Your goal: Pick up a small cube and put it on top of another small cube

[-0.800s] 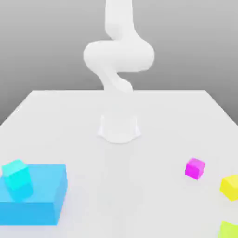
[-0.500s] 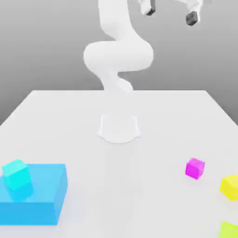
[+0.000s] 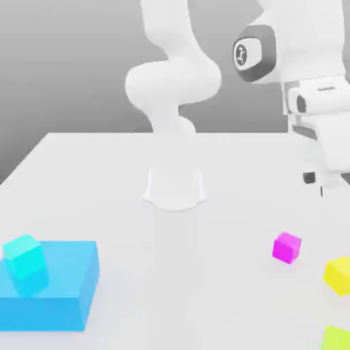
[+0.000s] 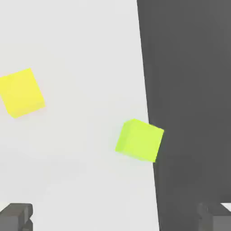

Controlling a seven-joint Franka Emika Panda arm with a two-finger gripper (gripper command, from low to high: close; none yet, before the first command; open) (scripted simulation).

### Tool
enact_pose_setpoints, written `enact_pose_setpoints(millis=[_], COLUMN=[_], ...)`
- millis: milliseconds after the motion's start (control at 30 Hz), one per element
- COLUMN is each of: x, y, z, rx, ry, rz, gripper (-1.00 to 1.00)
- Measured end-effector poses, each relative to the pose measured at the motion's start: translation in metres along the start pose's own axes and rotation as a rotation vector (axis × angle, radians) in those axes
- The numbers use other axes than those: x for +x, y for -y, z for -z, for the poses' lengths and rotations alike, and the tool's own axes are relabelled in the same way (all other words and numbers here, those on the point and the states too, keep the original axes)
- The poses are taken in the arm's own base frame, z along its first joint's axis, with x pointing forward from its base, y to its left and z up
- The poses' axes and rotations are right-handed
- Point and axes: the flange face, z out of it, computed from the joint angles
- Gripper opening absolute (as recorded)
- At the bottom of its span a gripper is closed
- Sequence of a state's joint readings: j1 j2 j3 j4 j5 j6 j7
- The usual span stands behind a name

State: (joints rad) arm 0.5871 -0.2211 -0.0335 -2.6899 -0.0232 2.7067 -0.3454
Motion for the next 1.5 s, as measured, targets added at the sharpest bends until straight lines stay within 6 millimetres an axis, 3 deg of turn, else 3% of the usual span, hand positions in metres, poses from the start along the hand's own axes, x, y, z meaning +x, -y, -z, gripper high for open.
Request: enact_pose_setpoints(millis=[200,367,600,633,867,1100,1333,1500], x=[-0.03,-0.065,-0.083,-0.085,-0.085,-0.072,-0.076,-0.118], y=[0.064,0.119,0.122,0.122,0.122,0.117,-0.025,-0.135], z=[-0.067,-0.112,-0.172,-0.177,-0.177,-0.122,-0.097,-0.069], rx=[0.08,0.155,0.164,0.164,0.165,0.165,0.092,0.033], ry=[0.101,0.169,0.18,0.18,0.182,0.182,0.218,0.236], rz=[0.384,0.704,0.724,0.724,0.724,0.722,0.114,-0.375], gripper=[0.0,0.0,0.0,-1.0,-1.0,-1.0,-1.0,-1.0])
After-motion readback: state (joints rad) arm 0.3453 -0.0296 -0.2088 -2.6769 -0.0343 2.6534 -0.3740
